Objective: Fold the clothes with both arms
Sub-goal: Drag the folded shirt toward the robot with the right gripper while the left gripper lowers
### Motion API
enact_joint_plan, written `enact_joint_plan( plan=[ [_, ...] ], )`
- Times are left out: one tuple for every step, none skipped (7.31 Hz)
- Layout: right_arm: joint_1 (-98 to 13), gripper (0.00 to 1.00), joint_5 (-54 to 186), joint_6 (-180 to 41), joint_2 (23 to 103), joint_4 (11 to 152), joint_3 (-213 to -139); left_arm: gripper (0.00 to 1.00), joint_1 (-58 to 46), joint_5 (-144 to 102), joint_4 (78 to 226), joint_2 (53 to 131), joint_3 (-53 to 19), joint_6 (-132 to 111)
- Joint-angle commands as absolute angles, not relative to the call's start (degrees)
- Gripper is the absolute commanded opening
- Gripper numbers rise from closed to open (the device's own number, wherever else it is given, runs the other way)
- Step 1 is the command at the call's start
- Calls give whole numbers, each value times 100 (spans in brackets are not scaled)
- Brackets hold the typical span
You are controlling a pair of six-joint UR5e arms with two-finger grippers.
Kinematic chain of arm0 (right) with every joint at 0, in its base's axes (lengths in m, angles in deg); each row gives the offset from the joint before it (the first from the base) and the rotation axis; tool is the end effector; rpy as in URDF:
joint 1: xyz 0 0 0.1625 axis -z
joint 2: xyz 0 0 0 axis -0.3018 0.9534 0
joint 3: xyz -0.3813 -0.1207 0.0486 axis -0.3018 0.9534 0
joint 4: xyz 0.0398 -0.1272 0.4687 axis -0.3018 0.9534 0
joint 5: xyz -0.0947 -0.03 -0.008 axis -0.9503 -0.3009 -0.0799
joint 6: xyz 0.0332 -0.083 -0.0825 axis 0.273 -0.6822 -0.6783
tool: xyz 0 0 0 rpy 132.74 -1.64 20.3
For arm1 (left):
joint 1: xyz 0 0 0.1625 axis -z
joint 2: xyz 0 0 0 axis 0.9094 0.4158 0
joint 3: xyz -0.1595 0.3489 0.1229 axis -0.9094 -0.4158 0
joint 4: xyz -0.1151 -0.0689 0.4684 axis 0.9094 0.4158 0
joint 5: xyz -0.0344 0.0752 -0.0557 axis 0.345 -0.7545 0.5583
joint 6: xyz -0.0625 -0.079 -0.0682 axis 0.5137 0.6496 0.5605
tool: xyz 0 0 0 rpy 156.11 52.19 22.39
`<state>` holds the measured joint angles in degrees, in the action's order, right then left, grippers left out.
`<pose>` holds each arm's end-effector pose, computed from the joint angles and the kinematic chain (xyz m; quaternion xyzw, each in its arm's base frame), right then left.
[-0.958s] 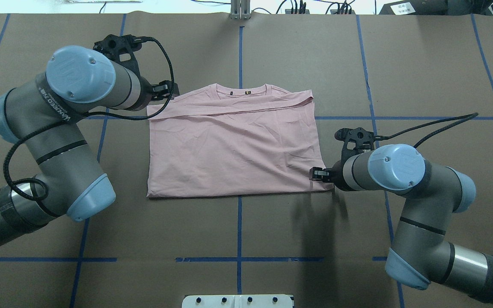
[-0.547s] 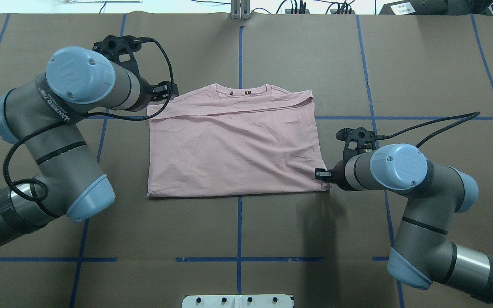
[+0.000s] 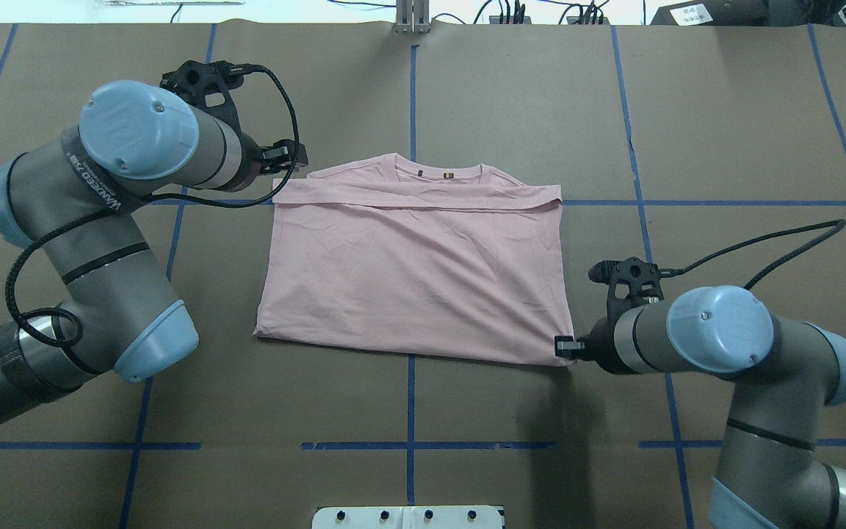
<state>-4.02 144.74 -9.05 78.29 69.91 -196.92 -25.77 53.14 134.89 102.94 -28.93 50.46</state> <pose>-0.5179 -0.3213 0.3302 0.0448 -0.4534 0.0199 0.8900 0.4625 -0.5411 0.1789 0.1634 0.4155 -0.1727 0.8780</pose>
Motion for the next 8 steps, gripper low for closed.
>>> enact_joint_plan(
  plan=[
    [583,0,14501,-821,8594,6992,-20542,100,-2588,5304,13490,10291,-2904,5046],
    [1031,0,14649,-673,8719,6983,-20736,100,-2657,5295,13490,10291,-2904,5046],
    [1384,0,14738,-410,8720,6966,-20747,100,-2667,5295,13490,10291,-2904,5064],
    [1440,99,14713,-260,8711,6922,-20790,100,-2754,5304,13490,10282,-2904,5073],
    [1336,100,14677,-49,8729,6913,-21095,100,-2868,5339,13481,10291,-2913,5108],
    [839,100,14703,-30,8659,6913,-21203,100,-3104,5426,13350,10291,-2965,5326],
    [190,100,14730,-38,8528,6895,-21204,100,-3428,5714,13314,10291,-3027,5945],
    [-225,100,14739,-38,8457,6904,-21282,100,-3858,5717,13218,10282,-3071,6656]
  ],
)
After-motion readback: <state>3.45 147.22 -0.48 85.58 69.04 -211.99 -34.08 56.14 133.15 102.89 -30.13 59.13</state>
